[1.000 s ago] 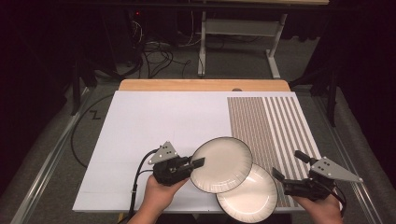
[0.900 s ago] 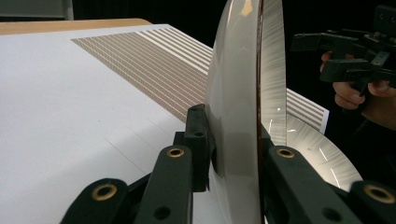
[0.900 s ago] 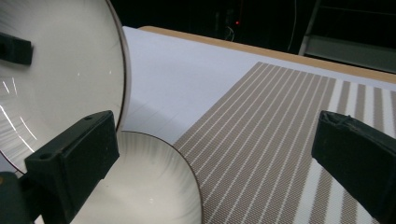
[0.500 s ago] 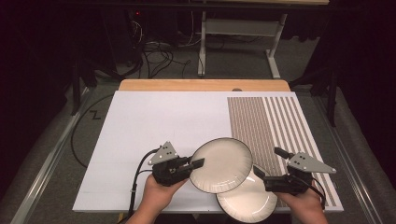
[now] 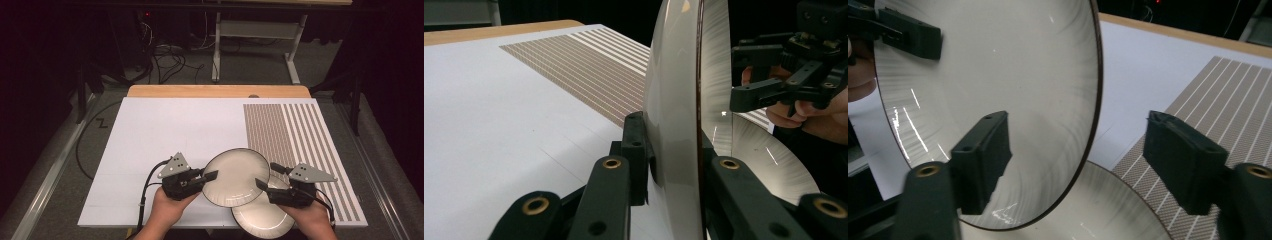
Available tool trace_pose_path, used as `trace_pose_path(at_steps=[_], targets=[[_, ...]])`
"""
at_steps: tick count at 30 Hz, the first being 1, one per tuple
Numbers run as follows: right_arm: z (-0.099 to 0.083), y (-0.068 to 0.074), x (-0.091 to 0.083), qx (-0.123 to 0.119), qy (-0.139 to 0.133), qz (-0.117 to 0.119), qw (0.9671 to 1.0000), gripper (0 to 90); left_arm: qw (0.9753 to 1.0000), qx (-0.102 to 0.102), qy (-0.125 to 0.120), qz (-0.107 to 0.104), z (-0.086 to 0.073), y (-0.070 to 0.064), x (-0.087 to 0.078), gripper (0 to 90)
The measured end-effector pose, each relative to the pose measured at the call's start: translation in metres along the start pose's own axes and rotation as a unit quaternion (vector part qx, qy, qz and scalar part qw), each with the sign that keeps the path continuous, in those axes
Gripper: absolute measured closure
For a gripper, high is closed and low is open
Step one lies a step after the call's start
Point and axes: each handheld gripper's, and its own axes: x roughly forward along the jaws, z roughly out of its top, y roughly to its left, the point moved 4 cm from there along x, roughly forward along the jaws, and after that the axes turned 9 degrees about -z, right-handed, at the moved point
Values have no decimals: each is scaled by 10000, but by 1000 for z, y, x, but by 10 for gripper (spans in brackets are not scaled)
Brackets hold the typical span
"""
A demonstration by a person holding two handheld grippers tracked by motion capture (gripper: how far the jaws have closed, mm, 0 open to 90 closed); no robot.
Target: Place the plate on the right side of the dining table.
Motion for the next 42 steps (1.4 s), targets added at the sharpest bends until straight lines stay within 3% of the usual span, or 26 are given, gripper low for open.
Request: trace_pose_path(at_steps=[6, 13, 19, 31, 37, 42], targets=[[-8, 3, 4, 77, 250, 252, 9993, 452, 10000, 14, 5, -5, 0, 0, -1, 777], [-11, 5, 4, 91, 344, 290, 9989, 597, 10000, 3, 10, -7, -1, 0, -2, 778], [-10, 2, 4, 391, 321, 408, 9979, 711, 10000, -43, 13, -3, -1, 0, -2, 778], [-9, -2, 4, 749, 315, 436, 9957, 816, 9997, -243, -14, -64, -1, 3, -2, 782], [-7, -3, 3, 922, 402, 504, 9936, 834, 9986, -516, -41, -132, -1, 4, -2, 791], [-6, -5, 0, 1108, 405, 601, 9912, 858, 9983, -550, -79, -148, 0, 2, -3, 798]])
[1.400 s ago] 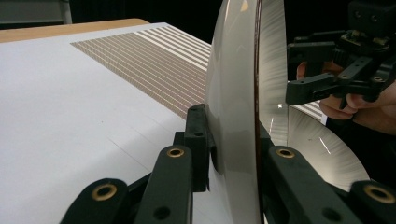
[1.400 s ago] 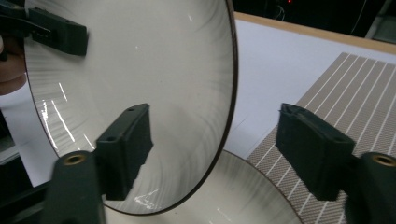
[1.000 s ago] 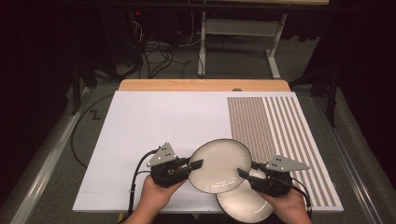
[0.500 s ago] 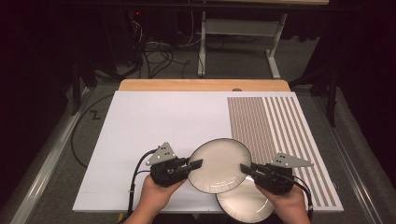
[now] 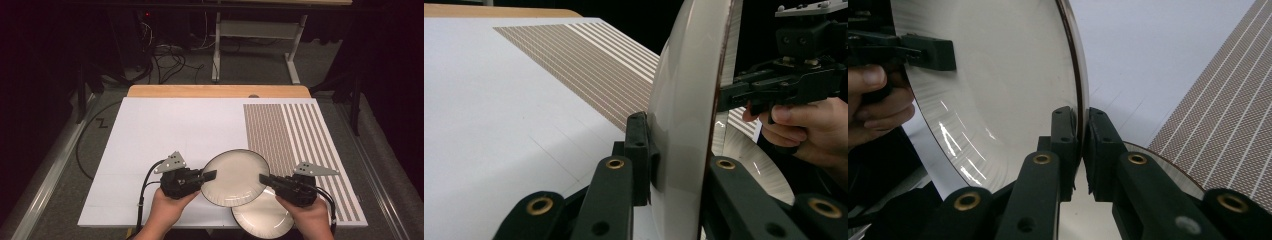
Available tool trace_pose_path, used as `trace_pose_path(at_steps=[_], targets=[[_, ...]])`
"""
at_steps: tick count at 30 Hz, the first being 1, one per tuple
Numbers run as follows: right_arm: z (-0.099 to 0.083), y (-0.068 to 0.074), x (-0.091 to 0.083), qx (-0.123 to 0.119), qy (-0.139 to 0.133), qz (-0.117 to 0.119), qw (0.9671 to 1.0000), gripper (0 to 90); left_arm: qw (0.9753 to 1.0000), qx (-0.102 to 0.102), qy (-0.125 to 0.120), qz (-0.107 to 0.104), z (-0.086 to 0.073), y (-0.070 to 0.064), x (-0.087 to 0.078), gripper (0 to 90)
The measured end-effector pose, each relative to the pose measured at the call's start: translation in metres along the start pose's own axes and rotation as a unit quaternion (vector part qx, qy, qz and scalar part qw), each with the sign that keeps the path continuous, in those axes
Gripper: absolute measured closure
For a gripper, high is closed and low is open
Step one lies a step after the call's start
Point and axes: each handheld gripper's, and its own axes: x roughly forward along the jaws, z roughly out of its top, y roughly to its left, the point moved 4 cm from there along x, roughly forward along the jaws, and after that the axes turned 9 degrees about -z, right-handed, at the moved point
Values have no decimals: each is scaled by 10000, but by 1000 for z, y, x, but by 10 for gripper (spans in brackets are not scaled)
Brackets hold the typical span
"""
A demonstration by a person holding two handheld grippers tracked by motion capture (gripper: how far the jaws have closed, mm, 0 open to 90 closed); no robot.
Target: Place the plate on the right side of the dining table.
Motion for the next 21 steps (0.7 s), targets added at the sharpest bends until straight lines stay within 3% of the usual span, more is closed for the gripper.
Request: trace_pose_path(at_steps=[12, 21], targets=[[16, -6, -19, -60, -206, -195, 9996, 866, 9998, 184, -82, 78, 17, -10, 13, 795], [24, -28, -33, -70, -257, -430, 9987, 865, 9995, 291, 105, 31, 36, -10, 42, 795]])
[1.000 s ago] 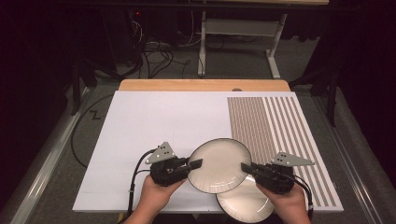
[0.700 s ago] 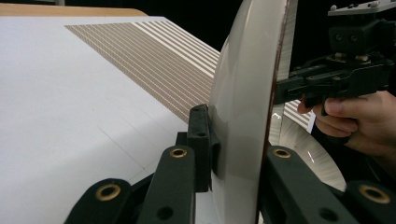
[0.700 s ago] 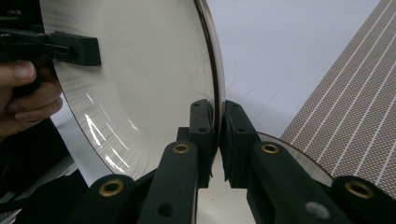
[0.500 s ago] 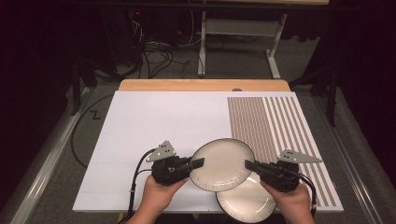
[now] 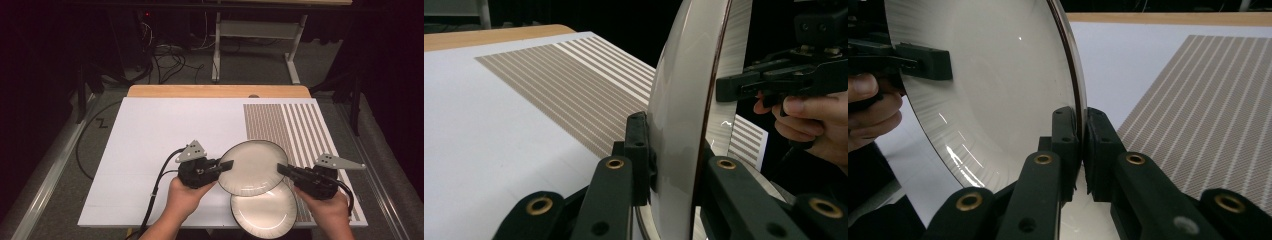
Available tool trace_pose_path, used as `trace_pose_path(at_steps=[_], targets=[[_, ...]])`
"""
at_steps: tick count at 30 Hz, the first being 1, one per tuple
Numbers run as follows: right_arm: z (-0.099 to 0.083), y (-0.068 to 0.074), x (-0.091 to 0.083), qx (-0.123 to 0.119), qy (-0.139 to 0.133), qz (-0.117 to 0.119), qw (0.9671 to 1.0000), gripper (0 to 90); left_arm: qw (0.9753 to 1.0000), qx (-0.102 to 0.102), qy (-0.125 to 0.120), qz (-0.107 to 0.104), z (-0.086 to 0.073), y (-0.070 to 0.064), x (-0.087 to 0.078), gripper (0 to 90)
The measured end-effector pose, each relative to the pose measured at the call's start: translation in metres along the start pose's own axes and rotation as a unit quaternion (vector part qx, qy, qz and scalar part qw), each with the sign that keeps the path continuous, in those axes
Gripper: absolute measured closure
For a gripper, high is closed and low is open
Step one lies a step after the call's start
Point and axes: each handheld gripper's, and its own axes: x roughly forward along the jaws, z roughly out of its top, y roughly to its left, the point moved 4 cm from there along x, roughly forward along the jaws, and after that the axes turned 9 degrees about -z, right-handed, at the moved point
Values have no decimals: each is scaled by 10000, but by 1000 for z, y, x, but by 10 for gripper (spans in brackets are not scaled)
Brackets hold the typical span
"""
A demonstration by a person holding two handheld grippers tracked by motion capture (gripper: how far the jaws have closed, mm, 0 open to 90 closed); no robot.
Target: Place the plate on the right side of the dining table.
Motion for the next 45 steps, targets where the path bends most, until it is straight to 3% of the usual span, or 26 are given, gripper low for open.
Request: trace_pose_path(at_steps=[11, 18, 24, 29, 45], targets=[[11, -48, -21, 218, -142, -395, 9989, 863, 9993, 77, 317, -175, 33, 5, 58, 793], [3, -80, -32, 462, -213, -685, 9963, 860, 9980, 104, 528, -322, 43, 9, 97, 791], [0, -99, -38, 613, -247, -874, 9940, 863, 9974, 81, 628, -345, 48, 15, 124, 778], [-4, -113, -39, 706, -230, -984, 9924, 865, 9968, 82, 720, -348, 49, 23, 142, 769], [-26, -136, -29, 859, 109, -1257, 9883, 868, 9919, -285, 1179, -368, 26, 43, 180, 736]])
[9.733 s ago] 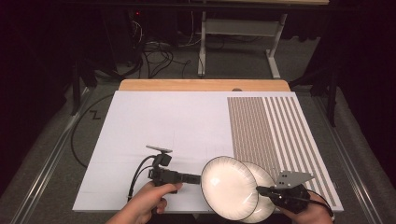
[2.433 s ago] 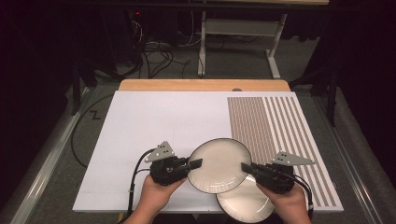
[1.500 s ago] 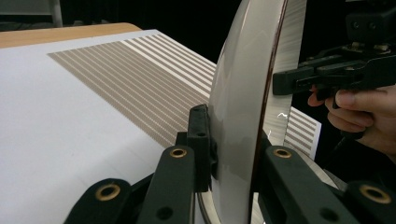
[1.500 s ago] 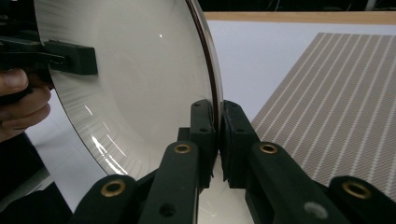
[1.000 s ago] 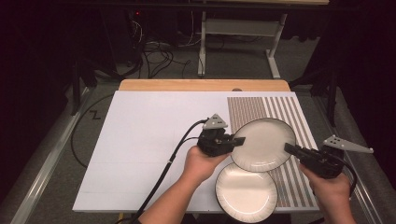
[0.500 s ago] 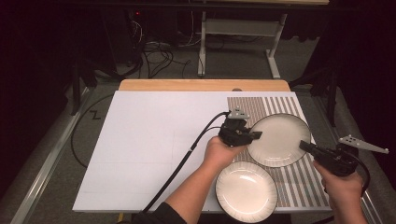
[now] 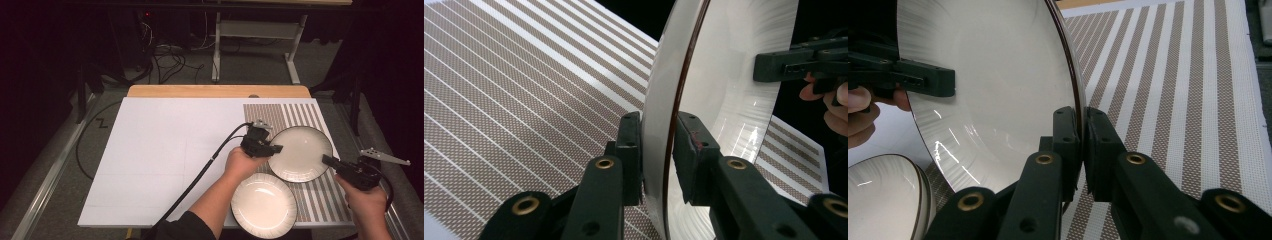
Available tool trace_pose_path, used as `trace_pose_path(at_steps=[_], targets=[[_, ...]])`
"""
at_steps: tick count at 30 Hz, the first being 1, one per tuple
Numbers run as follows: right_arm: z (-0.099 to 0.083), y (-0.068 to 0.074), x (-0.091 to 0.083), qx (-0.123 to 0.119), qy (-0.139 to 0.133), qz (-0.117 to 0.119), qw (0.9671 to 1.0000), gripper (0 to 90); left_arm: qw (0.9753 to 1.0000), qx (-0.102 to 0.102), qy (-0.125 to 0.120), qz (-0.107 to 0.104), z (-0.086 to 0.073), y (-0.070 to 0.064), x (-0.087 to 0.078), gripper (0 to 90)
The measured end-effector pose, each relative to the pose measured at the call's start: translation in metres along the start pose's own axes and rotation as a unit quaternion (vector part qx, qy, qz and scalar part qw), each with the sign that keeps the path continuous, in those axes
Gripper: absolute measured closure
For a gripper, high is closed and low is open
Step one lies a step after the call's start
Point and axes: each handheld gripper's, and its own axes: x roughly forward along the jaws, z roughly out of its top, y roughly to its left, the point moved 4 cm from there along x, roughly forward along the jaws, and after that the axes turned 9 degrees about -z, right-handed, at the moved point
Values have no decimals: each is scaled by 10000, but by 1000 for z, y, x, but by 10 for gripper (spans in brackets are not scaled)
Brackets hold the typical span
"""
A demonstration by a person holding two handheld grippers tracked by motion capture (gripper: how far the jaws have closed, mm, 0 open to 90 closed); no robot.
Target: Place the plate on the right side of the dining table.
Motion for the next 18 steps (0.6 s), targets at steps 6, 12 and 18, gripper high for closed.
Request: trace_pose_path(at_steps=[6, 12, 18], targets=[[-5, -4, 4, 34, 96, -44, 9999, 867, 9999, -68, 89, -14, -3, 3, 6, 735], [-7, -5, 5, -25, 151, -128, 9998, 869, 9998, -98, 143, -16, -5, 6, 10, 732], [-8, -6, 8, -12, 166, -179, 9997, 866, 9998, -105, 165, 5, -4, 9, 12, 729]])
